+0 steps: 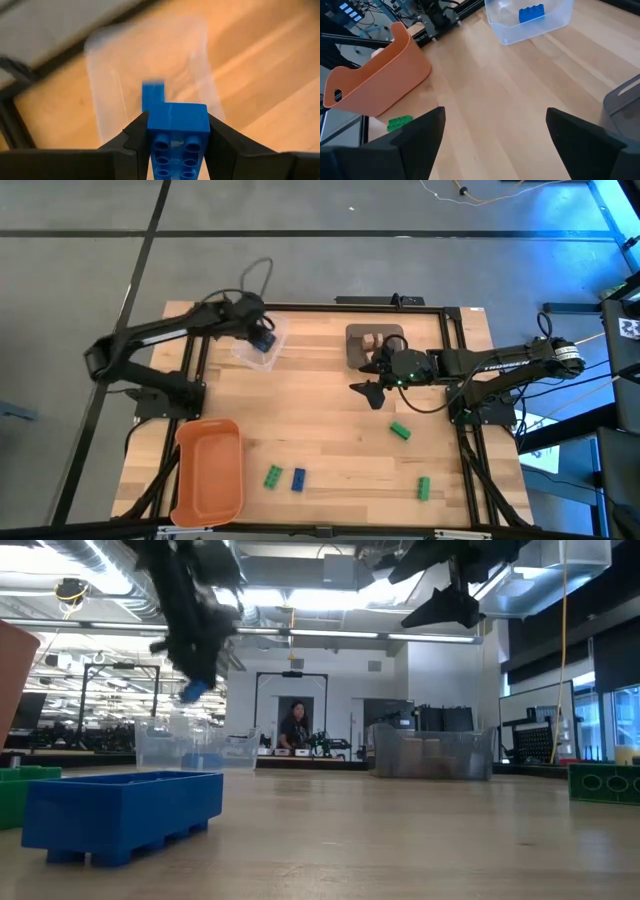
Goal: Sort & place blocks by color
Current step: Put the right blue game piece into the transparent bin
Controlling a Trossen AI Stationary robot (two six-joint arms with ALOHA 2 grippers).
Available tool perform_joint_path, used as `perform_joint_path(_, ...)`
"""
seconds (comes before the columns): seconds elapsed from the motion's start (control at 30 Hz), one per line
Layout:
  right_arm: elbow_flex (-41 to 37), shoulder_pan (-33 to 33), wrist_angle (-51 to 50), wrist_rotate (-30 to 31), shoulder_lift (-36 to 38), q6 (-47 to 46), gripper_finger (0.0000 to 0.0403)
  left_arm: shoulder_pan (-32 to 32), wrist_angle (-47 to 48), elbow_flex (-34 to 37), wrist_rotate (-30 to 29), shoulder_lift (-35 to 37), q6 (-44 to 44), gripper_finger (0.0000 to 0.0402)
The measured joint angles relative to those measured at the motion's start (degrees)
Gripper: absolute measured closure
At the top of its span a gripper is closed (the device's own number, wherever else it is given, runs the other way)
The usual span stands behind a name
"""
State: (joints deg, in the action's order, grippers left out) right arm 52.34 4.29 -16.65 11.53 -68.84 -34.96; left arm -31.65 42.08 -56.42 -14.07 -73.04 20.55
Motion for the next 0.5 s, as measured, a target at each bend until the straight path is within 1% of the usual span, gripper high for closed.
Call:
perform_joint_path(0.13,0.0,0.0,0.01,0.0,0.0,-0.86,0.0058,0.17,-2.88,1.56,0.0,-6.84,-0.1,0.0276)
perform_joint_path(0.33,0.0,0.0,0.01,0.0,-0.02,-0.99,0.0058,0.21,-2.83,1.99,0.04,-15.01,-0.11,0.0275)
perform_joint_path(0.4,0.0,0.0,0.02,0.0,-0.02,-1.02,0.0058,0.21,-2.85,1.99,0.08,-16.69,-0.1,0.0255)
perform_joint_path(0.5,0.0,0.0,0.03,0.0,-0.02,-1.01,0.0058,0.21,-2.83,1.99,0.43,-17.35,-0.1,0.0204)
